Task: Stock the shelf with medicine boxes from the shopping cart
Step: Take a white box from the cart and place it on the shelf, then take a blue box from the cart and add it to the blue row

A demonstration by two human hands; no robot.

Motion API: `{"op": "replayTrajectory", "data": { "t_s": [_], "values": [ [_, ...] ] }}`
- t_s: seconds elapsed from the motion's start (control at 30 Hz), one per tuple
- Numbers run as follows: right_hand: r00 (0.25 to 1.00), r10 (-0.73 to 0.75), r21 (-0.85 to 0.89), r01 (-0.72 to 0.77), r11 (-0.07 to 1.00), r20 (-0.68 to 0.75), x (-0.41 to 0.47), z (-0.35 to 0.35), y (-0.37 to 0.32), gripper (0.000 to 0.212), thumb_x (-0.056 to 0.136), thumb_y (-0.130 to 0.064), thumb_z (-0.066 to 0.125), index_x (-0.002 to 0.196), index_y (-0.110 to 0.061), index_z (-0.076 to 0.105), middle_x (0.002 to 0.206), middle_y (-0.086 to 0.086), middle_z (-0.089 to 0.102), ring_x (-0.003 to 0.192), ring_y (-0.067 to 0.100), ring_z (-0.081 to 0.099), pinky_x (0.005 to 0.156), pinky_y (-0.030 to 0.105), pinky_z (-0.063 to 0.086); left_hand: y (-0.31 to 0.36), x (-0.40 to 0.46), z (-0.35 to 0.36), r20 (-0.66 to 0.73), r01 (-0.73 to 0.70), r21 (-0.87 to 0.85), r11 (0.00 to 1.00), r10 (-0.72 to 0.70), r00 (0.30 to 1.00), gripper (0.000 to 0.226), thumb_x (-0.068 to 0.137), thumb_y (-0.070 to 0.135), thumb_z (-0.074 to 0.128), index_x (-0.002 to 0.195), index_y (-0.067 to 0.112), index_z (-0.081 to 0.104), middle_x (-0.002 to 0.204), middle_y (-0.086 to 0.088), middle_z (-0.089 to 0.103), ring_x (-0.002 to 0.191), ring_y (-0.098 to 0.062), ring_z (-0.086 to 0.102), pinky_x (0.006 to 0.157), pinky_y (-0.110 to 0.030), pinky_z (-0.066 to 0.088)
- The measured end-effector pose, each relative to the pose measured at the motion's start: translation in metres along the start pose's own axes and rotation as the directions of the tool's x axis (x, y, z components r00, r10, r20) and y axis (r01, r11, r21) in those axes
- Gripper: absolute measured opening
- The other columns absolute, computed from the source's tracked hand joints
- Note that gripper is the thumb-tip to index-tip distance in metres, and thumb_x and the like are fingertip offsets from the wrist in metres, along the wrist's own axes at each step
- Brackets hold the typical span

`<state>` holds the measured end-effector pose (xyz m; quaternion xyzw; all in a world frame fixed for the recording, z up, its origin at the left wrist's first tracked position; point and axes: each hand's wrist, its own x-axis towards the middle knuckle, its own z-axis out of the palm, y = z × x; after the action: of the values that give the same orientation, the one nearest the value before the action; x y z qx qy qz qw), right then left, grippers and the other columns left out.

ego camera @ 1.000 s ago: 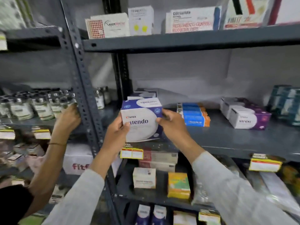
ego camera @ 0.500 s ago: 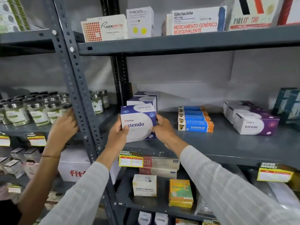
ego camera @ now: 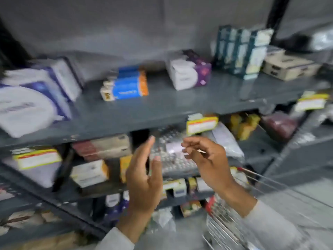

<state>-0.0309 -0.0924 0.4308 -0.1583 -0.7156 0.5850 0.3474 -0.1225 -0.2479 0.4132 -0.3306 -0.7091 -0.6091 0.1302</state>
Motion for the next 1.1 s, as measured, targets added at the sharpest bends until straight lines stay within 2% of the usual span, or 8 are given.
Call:
{"op": "replayTrajectory", "data": {
  "t_s": [0.1, 0.2, 0.3, 0.4, 0.47, 0.6, 0.83, 1.1],
  "values": [
    [0.983, 0.176, -0.166, -0.181, 0.969, -0.045, -0.032, -0.085, 0.071, 0.023, 0.089, -0.012, 0.066, 0.1, -0.03, 0.076, 0.096, -0.002, 0.079, 0.089, 0.022, 0.076, 0.078, 0.045, 0.062, -0.027, -0.058, 0.085, 0.401, 0.017, 0.133, 0.991, -0.069, 0.914, 0.045, 0.1, 0.03, 0.054, 0.145, 0.025, 0.054, 0.148, 0.006, 0.056, 0.139, -0.007, 0.048, 0.113, -0.033, 0.04],
    [0.923, 0.369, -0.337, -0.383, 0.86, -0.106, -0.063, -0.161, 0.145, 0.044, 0.084, 0.001, 0.061, 0.095, -0.039, 0.075, 0.09, -0.005, 0.075, 0.086, 0.022, 0.071, 0.08, 0.043, 0.058, -0.067, -0.121, 0.157, 0.695, -0.034, 0.303, 0.952, -0.196, 0.692, 0.052, 0.101, 0.038, 0.049, 0.151, 0.027, 0.045, 0.155, -0.001, 0.05, 0.144, -0.015, 0.042, 0.118, -0.035, 0.035],
    [0.799, 0.589, -0.536, -0.553, 0.638, -0.122, -0.098, -0.227, 0.217, 0.027, 0.09, -0.001, 0.063, 0.105, -0.018, 0.078, 0.1, 0.006, 0.076, 0.096, 0.027, 0.071, 0.091, 0.038, 0.055, -0.096, -0.176, 0.212, 0.818, -0.136, 0.421, 0.897, -0.31, 0.486, 0.058, 0.1, 0.041, 0.042, 0.153, 0.019, 0.041, 0.157, -0.007, 0.047, 0.147, -0.024, 0.04, 0.12, -0.033, 0.027],
    [0.636, 0.756, -0.663, -0.634, 0.398, -0.155, -0.143, -0.275, 0.291, 0.028, 0.08, -0.002, 0.066, 0.094, -0.024, 0.077, 0.107, 0.01, 0.079, 0.101, 0.032, 0.074, 0.09, 0.035, 0.056, -0.111, -0.214, 0.249, 0.841, -0.188, 0.499, 0.846, -0.42, 0.341, 0.06, 0.104, 0.044, 0.037, 0.157, 0.018, 0.032, 0.163, -0.004, 0.039, 0.149, -0.024, 0.033, 0.121, -0.035, 0.026],
    [0.565, 0.815, -0.77, -0.574, 0.277, -0.129, -0.173, -0.291, 0.333, 0.032, 0.077, -0.007, 0.065, 0.103, -0.02, 0.077, 0.111, 0.013, 0.078, 0.103, 0.034, 0.073, 0.086, 0.034, 0.055, -0.122, -0.233, 0.266, 0.846, -0.216, 0.519, 0.827, -0.46, 0.269, 0.062, 0.104, 0.049, 0.031, 0.158, 0.017, 0.029, 0.165, -0.004, 0.033, 0.153, -0.021, 0.025, 0.124, -0.036, 0.018],
    [0.527, 0.849, -0.868, -0.434, 0.242, -0.027, -0.224, -0.294, 0.397, 0.04, 0.081, -0.012, 0.064, 0.121, -0.009, 0.067, 0.118, 0.017, 0.073, 0.109, 0.035, 0.069, 0.089, 0.037, 0.054, -0.143, -0.259, 0.281, 0.851, -0.377, 0.524, 0.764, -0.445, 0.28, 0.072, 0.101, 0.057, 0.015, 0.159, 0.015, 0.025, 0.167, -0.004, 0.026, 0.157, -0.019, 0.011, 0.128, -0.044, 0.0],
    [0.581, 0.813, -0.93, -0.312, 0.194, -0.025, -0.277, -0.284, 0.485, 0.043, 0.088, -0.011, 0.058, 0.131, -0.011, 0.055, 0.125, 0.009, 0.066, 0.111, 0.026, 0.062, 0.094, 0.037, 0.056, -0.154, -0.27, 0.28, 0.842, -0.386, 0.503, 0.774, -0.338, 0.42, 0.06, 0.104, 0.043, 0.029, 0.156, 0.012, 0.034, 0.163, -0.008, 0.035, 0.155, -0.022, 0.019, 0.127, -0.047, 0.013],
    [0.658, 0.751, -0.918, -0.327, 0.224, -0.051, -0.258, -0.275, 0.441, 0.034, 0.081, -0.012, 0.06, 0.115, -0.013, 0.065, 0.103, 0.01, 0.075, 0.089, 0.029, 0.069, 0.076, 0.038, 0.058, -0.147, -0.265, 0.276, 0.852, -0.337, 0.496, 0.8, -0.374, 0.366, 0.068, 0.105, 0.053, 0.02, 0.161, 0.015, 0.014, 0.17, -0.005, 0.013, 0.158, -0.019, 0.0, 0.127, -0.046, 0.004]
  ]
}}
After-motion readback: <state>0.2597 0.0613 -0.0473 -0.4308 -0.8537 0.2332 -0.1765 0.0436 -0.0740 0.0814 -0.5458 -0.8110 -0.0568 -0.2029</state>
